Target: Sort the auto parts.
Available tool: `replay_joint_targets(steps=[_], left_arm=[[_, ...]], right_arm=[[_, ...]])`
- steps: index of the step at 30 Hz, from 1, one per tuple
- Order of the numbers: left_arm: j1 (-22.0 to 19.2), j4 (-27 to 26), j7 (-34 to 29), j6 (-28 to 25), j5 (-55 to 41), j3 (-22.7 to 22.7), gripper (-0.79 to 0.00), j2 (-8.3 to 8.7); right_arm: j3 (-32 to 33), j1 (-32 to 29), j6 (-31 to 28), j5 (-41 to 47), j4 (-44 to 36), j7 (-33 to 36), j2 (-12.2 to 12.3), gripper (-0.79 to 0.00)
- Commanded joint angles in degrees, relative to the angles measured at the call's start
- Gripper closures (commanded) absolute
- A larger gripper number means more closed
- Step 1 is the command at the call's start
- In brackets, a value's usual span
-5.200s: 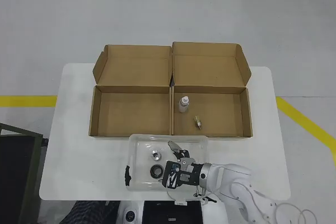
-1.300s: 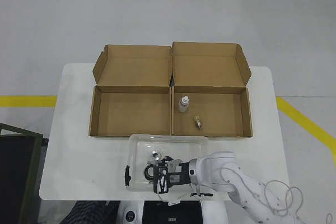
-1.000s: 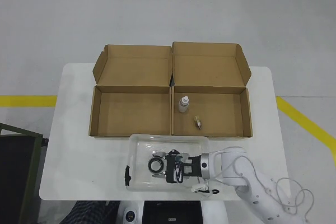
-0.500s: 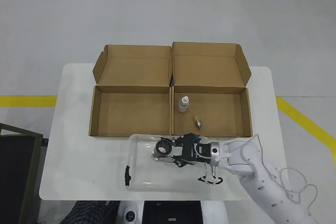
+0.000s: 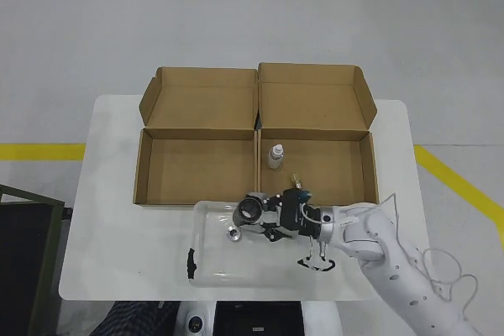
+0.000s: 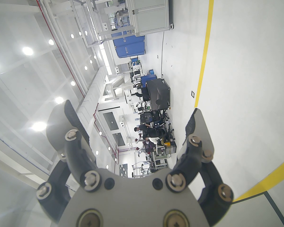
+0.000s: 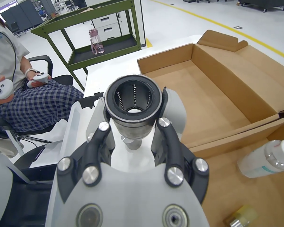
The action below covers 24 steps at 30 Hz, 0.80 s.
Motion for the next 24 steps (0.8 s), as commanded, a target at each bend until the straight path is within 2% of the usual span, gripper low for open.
replay_joint_targets(steps=[1, 11, 19, 24], left_arm=[[0.0, 0.0, 0.0, 0.0, 0.0, 0.0, -0.785, 0.00], [0.0, 0.0, 0.0, 0.0, 0.0, 0.0, -0.785, 0.00], [0.0, 0.0, 0.0, 0.0, 0.0, 0.0, -0.785, 0.00], [0.0, 0.0, 0.0, 0.0, 0.0, 0.0, -0.785, 0.00]], right_arm=[[0.0, 0.5, 0.9, 0.0, 0.0, 0.2, -0.1, 0.000], [-3.3, 5.2, 9.6, -2.7, -0.4, 3.9, -1.4, 0.000], [-8.6, 11.7, 17.0, -4.4, 4.6, 7.2, -3.6, 0.000], [-11.2, 14.9, 19.3, -3.7, 9.1, 8.0, -4.9, 0.000]])
